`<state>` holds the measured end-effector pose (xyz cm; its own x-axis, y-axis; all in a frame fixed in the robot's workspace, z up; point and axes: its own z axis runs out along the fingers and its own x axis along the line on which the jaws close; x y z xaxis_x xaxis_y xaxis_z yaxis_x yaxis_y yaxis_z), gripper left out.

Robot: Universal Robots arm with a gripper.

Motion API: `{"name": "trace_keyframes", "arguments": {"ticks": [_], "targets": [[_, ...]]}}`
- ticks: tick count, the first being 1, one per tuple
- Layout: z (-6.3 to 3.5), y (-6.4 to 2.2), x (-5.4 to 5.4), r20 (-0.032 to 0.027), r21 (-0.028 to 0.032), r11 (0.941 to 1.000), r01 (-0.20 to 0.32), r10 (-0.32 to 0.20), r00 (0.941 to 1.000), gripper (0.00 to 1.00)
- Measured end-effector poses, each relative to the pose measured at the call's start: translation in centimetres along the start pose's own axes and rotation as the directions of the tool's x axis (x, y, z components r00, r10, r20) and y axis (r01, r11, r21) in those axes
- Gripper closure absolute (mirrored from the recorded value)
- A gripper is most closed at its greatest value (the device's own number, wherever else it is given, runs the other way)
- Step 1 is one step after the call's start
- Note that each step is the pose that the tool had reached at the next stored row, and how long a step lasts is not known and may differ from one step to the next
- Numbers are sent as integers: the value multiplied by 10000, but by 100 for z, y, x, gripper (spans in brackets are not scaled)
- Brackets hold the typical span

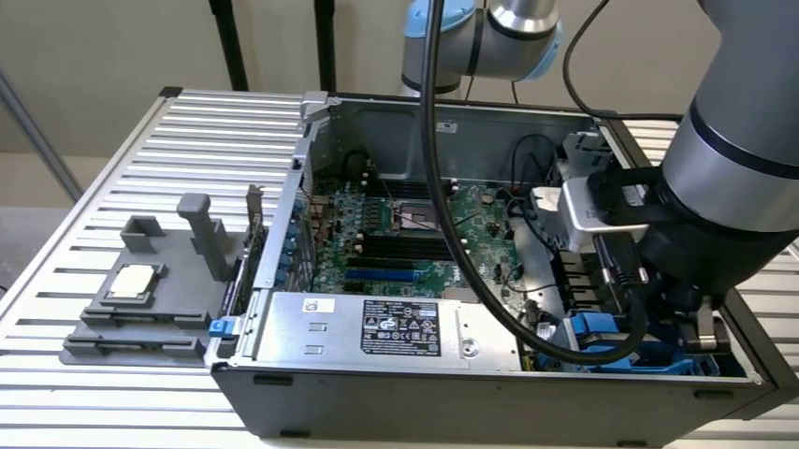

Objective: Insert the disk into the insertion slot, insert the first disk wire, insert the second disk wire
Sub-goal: 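Insert the second disk wire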

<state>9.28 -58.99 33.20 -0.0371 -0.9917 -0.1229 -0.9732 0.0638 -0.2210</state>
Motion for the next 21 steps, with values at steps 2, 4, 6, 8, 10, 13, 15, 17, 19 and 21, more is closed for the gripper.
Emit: {"name": "trace_keyframes", "arguments": {"ticks": [2, 4, 6, 8, 10, 13, 15, 17, 19, 21], "targets": [[10, 2, 1, 3, 0, 10000, -1, 1, 10000, 84], [16, 3, 2, 4, -1, 10000, -1, 1, 10000, 84], [20, 4, 3, 8, 0, 10000, -3, 3, 10000, 84], [21, 4, 2, 22, 0, 10000, -4, 4, 10000, 82], [-15, -4, -2, 20, -3, 10000, -4, 4, 10000, 75], [-99, -23, -11, 14, -7, 10000, -4, 4, 10000, 75], [-131, -21, -9, 14, -7, 10000, -3, 3, 10000, 75], [-155, 28, 1, 14, -3, 10000, -2, 2, 10000, 75], [-180, 93, 12, 14, 6, 10000, 5, -5, 10000, 75], [-205, 162, 16, 16, 18, 10000, 10, -10, 10000, 75]]}}
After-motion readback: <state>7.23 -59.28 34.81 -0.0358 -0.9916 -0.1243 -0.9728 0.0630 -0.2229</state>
